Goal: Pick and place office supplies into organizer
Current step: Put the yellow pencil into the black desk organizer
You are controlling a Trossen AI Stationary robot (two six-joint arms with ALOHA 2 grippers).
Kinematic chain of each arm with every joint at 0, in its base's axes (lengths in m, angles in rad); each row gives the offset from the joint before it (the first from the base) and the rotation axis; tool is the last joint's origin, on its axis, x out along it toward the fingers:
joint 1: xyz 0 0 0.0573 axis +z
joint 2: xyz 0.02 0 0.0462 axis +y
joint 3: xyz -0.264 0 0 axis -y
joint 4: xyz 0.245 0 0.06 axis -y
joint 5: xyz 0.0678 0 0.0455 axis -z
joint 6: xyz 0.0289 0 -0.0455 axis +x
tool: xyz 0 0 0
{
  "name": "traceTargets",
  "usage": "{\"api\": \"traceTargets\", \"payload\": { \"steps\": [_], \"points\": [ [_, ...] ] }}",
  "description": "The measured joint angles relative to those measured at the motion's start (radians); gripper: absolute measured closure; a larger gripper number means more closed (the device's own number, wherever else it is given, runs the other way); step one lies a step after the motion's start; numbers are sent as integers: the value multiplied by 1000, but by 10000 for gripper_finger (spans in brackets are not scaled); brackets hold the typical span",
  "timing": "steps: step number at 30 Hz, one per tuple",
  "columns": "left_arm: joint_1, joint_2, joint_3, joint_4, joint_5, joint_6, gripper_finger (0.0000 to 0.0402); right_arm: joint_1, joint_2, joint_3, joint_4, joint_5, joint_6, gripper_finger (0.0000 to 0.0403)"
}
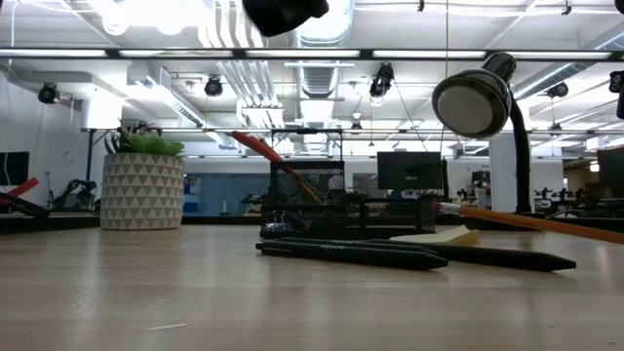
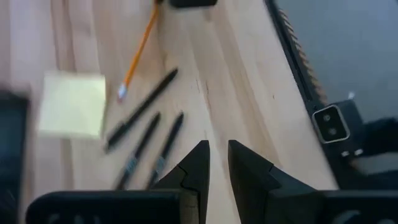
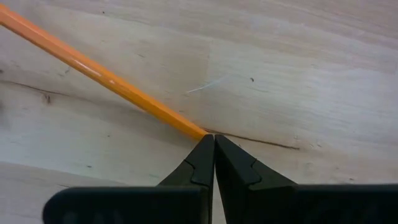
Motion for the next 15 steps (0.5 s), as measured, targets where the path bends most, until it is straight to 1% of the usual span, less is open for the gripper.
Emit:
{"api": "traceTargets", "payload": {
  "steps": [3, 5, 9, 11, 13, 15],
  "points": [
    [13, -1, -21, 72, -10, 147, 361, 0, 0, 0, 1, 0, 0, 394],
    [35, -1, -58, 153, -11, 192, 361, 0, 1, 0, 3, -1, 0, 394],
    [95, -1, -139, 294, -16, 193, 361, 0, 1, -1, 6, -2, 0, 394],
    [121, 0, -178, 345, -17, 193, 354, 0, 2, -1, 7, -2, 0, 394],
    [143, 18, -202, 400, -16, 193, 337, 0, 2, -1, 8, -2, 0, 394],
    [156, 41, -212, 416, -14, 193, 311, 0, 2, -1, 13, -2, 0, 394]
  ]
}}
